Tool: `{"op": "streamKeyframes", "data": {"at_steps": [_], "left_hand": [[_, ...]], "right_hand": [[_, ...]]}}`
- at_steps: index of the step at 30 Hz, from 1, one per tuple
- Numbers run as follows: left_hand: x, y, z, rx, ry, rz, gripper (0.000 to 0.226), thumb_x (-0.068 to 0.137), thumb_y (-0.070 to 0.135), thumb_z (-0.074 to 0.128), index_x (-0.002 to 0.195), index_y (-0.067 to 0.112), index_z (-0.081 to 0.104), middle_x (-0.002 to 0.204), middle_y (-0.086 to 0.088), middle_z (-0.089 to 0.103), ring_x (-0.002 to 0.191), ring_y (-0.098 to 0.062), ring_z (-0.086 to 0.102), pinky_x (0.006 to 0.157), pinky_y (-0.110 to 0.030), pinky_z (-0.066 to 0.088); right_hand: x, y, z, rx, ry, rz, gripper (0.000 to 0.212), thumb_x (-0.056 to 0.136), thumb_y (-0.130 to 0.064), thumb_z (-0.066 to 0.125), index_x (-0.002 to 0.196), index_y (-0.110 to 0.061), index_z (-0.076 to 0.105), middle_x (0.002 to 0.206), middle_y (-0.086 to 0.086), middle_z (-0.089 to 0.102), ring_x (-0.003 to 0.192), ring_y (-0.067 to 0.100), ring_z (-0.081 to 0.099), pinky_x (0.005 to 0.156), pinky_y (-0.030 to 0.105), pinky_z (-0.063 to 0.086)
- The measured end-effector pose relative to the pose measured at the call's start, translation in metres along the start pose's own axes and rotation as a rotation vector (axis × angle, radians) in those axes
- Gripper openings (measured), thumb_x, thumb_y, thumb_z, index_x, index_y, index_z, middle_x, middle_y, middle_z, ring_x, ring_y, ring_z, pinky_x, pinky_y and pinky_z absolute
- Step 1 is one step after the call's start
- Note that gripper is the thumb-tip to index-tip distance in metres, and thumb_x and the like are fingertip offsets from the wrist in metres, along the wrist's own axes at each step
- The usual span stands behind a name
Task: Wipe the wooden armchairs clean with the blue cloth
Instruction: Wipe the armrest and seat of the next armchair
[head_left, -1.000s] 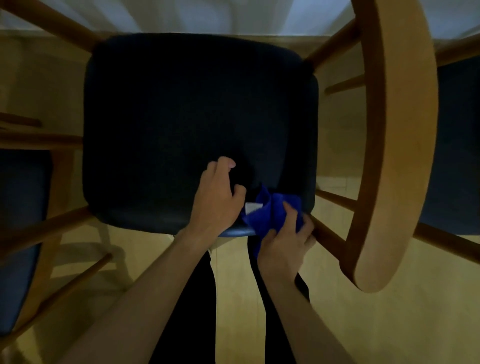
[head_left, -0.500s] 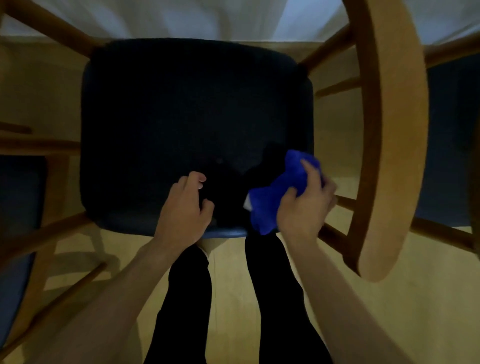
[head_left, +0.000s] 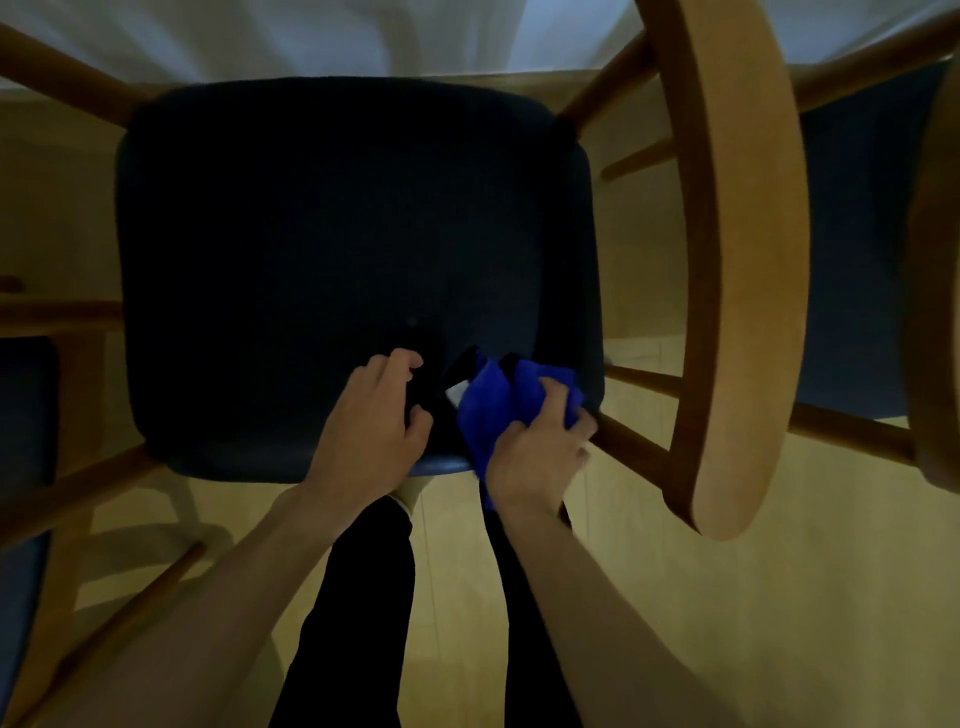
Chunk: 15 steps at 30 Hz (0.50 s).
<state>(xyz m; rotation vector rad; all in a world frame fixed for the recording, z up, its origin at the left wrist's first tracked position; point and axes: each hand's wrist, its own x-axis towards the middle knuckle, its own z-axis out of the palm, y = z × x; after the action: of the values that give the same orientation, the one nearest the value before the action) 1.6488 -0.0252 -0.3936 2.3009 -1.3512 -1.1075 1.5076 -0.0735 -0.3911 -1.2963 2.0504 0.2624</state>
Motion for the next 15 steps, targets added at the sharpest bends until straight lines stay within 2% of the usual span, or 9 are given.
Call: {"op": "streamKeyframes", "data": {"at_steps": [2, 4, 6, 9, 11, 13, 15], "left_hand": [[-0.001, -0.003, -0.002, 0.012, -0.012, -0.005, 0.042, 0.088, 0.016, 0.058, 0.127, 0.019, 0.042, 0.114, 0.001, 0.050, 0.097, -0.005, 0.039, 0.074, -0.023, 0.035], [-0.001, -0.006, -0.006, 0.014, -0.011, -0.013, 0.042, 0.089, 0.016, 0.058, 0.127, 0.020, 0.042, 0.114, 0.003, 0.050, 0.098, -0.005, 0.040, 0.074, -0.023, 0.035], [0.001, -0.008, -0.010, 0.007, 0.001, -0.011, 0.040, 0.088, 0.016, 0.058, 0.125, 0.020, 0.043, 0.113, 0.004, 0.049, 0.097, -0.005, 0.040, 0.073, -0.023, 0.034], [0.003, -0.011, -0.013, 0.000, 0.019, -0.001, 0.039, 0.088, 0.015, 0.057, 0.125, 0.019, 0.044, 0.111, 0.006, 0.048, 0.096, -0.005, 0.038, 0.068, -0.020, 0.031], [0.004, -0.011, -0.014, 0.000, 0.016, -0.002, 0.039, 0.089, 0.015, 0.056, 0.126, 0.020, 0.043, 0.111, 0.008, 0.045, 0.095, -0.004, 0.037, 0.065, -0.018, 0.030], [0.005, -0.010, -0.014, -0.002, 0.031, -0.009, 0.040, 0.089, 0.016, 0.057, 0.126, 0.021, 0.043, 0.110, 0.009, 0.045, 0.095, -0.004, 0.037, 0.069, -0.019, 0.031], [0.004, -0.010, -0.014, -0.012, 0.058, -0.021, 0.041, 0.087, 0.015, 0.058, 0.125, 0.021, 0.044, 0.110, 0.009, 0.046, 0.094, -0.004, 0.039, 0.072, -0.020, 0.033]], "right_hand": [[-0.011, -0.001, 0.004, 0.038, -0.123, -0.034, 0.048, 0.095, -0.012, 0.049, 0.135, -0.034, 0.037, 0.147, 0.009, 0.026, 0.120, 0.032, 0.045, 0.102, 0.043, 0.044], [-0.012, -0.006, -0.002, 0.122, -0.179, -0.090, 0.046, 0.095, -0.012, 0.051, 0.134, -0.035, 0.045, 0.144, 0.003, 0.035, 0.121, 0.028, 0.048, 0.098, 0.042, 0.048], [0.005, -0.018, -0.020, 0.152, -0.096, -0.171, 0.047, 0.094, -0.013, 0.053, 0.134, -0.038, 0.047, 0.141, -0.001, 0.038, 0.126, 0.025, 0.046, 0.100, 0.039, 0.046], [0.058, -0.047, -0.053, 0.124, 0.078, -0.237, 0.057, 0.094, -0.017, 0.055, 0.142, -0.042, 0.037, 0.150, 0.003, 0.031, 0.136, 0.028, 0.035, 0.109, 0.049, 0.039], [0.094, -0.065, -0.067, 0.068, 0.065, -0.248, 0.064, 0.095, -0.028, 0.055, 0.149, -0.043, 0.024, 0.156, 0.003, 0.023, 0.140, 0.030, 0.032, 0.110, 0.055, 0.036], [0.116, -0.075, -0.065, 0.004, 0.019, -0.237, 0.070, 0.095, -0.039, 0.056, 0.153, -0.041, 0.016, 0.162, 0.003, 0.014, 0.143, 0.033, 0.026, 0.111, 0.057, 0.033], [0.122, -0.076, -0.054, 0.020, 0.051, -0.236, 0.071, 0.095, -0.035, 0.057, 0.154, -0.038, 0.019, 0.161, 0.003, 0.017, 0.141, 0.034, 0.027, 0.111, 0.056, 0.033]]}}
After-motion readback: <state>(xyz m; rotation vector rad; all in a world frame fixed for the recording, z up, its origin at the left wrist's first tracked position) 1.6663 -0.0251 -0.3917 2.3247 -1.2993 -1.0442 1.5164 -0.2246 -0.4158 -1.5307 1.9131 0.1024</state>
